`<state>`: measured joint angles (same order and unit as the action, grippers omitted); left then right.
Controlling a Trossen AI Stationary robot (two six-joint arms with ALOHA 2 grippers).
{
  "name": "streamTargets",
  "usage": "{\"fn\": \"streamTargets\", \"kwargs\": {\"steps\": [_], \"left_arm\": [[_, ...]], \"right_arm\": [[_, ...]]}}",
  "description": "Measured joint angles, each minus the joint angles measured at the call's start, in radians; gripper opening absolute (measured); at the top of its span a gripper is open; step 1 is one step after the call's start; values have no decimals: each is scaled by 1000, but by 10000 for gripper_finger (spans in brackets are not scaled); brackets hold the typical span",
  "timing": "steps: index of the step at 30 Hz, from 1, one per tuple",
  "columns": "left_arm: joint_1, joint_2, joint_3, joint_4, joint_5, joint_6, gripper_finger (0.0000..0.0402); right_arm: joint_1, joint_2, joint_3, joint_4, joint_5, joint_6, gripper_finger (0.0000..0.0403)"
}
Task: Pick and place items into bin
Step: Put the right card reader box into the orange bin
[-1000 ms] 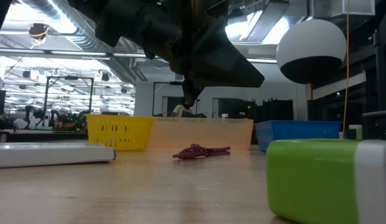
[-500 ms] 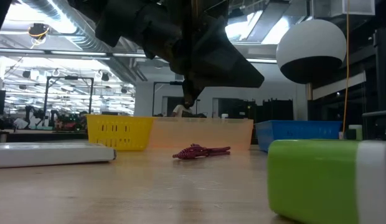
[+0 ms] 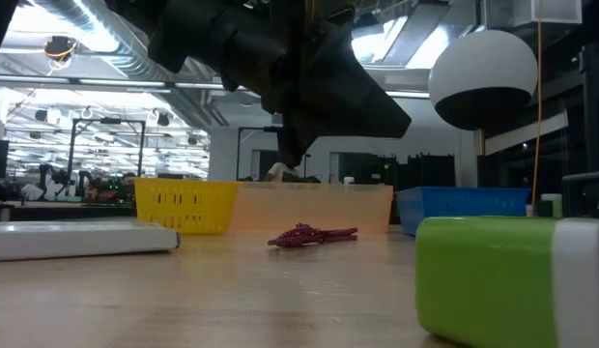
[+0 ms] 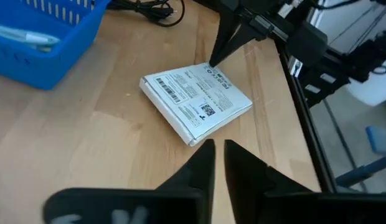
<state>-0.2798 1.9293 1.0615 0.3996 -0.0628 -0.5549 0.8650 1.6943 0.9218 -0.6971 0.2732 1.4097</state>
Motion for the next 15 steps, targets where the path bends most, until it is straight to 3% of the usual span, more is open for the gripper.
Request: {"fn": "streamTargets", "kwargs": {"steps": [8, 15], "left_arm": [[8, 0, 0, 0, 2, -186, 113], [4, 0, 0, -6, 2, -215, 171]], "right_arm": [[0, 0, 0, 0, -2, 0, 0], [0, 1, -1, 1, -2, 0, 0]]}}
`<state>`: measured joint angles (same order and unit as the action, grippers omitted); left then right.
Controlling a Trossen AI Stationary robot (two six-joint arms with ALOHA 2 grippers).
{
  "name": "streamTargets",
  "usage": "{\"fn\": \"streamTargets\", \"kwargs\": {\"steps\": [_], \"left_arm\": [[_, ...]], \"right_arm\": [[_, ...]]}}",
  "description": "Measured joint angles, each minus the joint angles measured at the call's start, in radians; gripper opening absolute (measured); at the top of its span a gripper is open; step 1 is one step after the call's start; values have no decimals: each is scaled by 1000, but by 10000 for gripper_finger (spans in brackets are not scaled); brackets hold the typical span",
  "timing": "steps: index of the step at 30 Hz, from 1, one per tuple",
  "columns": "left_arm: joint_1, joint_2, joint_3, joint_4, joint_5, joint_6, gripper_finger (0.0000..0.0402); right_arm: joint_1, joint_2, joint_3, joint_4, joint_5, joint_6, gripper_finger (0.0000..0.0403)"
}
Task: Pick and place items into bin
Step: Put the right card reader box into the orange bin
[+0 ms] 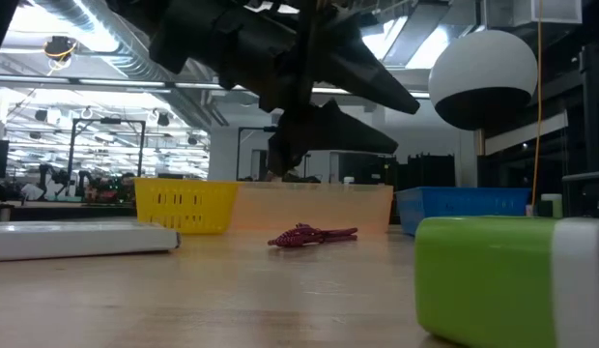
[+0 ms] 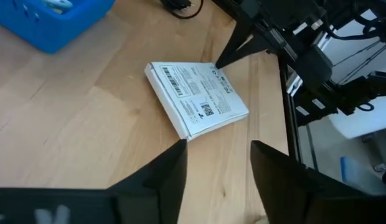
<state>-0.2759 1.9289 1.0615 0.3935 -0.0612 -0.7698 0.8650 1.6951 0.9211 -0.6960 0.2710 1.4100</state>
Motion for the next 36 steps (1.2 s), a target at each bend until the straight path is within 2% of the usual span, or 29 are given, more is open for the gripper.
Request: {"fn": "streamTargets", "kwargs": {"steps": [4, 8, 11, 17, 22, 36], "left_arm": [[-1, 0, 0, -19, -18, -2, 191], [-2, 0, 0, -70, -88, -3, 200], [-1, 0, 0, -72, -83, -7, 199], [-1, 1, 0, -75, -77, -119, 199], [-1, 5, 0, -69, -106, -162, 199], [-12, 6, 36, -81, -129, -179, 198]], "right_arm": [[0, 0, 0, 0, 0, 0, 0], [0, 0, 0, 0, 0, 0, 0], [0, 0, 0, 0, 0, -1, 0], [0, 0, -1, 1, -1, -1, 0], [0, 0, -1, 0, -1, -1, 0], [-6, 1, -1, 0, -4, -1, 0]]}}
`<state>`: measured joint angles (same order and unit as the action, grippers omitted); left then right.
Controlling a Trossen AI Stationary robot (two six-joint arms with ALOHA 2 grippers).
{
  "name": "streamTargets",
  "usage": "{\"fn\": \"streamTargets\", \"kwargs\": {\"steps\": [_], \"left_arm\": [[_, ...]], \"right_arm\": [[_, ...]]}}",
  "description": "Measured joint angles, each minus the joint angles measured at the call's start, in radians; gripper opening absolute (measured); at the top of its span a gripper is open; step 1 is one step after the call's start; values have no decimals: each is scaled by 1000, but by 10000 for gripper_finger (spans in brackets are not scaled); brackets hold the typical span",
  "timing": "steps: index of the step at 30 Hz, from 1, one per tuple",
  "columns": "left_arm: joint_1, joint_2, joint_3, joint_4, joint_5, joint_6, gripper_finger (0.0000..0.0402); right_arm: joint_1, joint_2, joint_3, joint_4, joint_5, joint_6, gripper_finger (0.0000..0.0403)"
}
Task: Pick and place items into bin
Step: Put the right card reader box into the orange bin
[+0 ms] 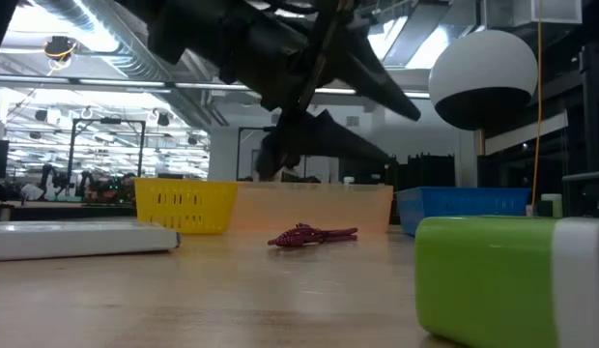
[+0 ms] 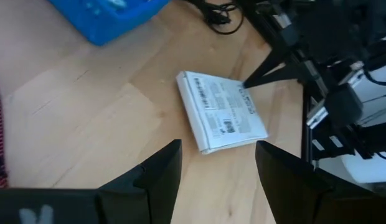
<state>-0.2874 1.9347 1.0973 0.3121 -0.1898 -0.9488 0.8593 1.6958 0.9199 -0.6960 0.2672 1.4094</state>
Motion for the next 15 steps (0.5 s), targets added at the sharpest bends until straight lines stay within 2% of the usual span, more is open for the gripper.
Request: {"fn": "streamTargets", "kwargs": {"steps": [15], "left_arm": [[-32, 1, 8, 0, -46, -36, 198]], "right_arm": [[0, 0, 0, -1, 1, 0, 0]]}}
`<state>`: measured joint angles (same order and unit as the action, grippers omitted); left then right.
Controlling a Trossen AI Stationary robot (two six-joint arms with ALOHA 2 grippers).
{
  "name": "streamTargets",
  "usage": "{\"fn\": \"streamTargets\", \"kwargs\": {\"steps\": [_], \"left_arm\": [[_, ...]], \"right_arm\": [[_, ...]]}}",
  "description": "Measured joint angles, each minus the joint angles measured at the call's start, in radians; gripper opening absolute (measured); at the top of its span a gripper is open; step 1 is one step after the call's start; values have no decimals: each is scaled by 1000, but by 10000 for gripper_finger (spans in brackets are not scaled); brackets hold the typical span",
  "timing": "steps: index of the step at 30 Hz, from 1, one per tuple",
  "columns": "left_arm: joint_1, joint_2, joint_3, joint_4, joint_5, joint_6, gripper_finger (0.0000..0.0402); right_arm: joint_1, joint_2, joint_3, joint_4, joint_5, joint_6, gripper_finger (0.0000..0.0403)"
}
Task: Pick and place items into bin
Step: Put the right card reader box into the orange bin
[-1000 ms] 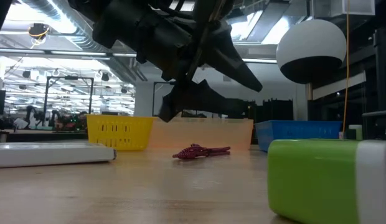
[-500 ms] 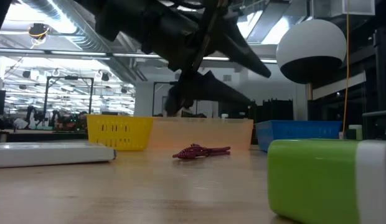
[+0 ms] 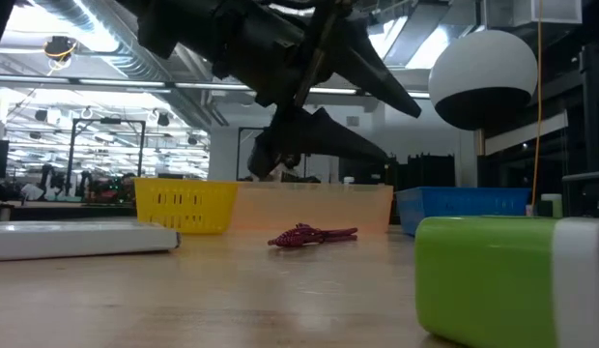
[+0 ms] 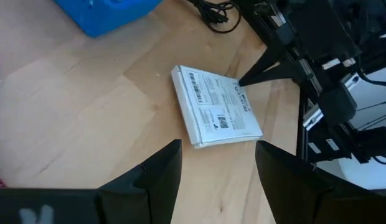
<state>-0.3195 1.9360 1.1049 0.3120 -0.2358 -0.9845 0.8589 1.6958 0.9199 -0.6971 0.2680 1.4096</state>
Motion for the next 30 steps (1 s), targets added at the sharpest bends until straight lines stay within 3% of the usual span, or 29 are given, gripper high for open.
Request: {"fn": "streamTargets", "kwargs": {"steps": [9, 30], "left_arm": [[13, 105, 152, -132, 67, 55, 198], [40, 222, 155, 8, 150, -157, 198]], "right_arm": [[0, 0, 0, 0, 3, 0, 0], [0, 0, 0, 0, 1, -1, 0]]}}
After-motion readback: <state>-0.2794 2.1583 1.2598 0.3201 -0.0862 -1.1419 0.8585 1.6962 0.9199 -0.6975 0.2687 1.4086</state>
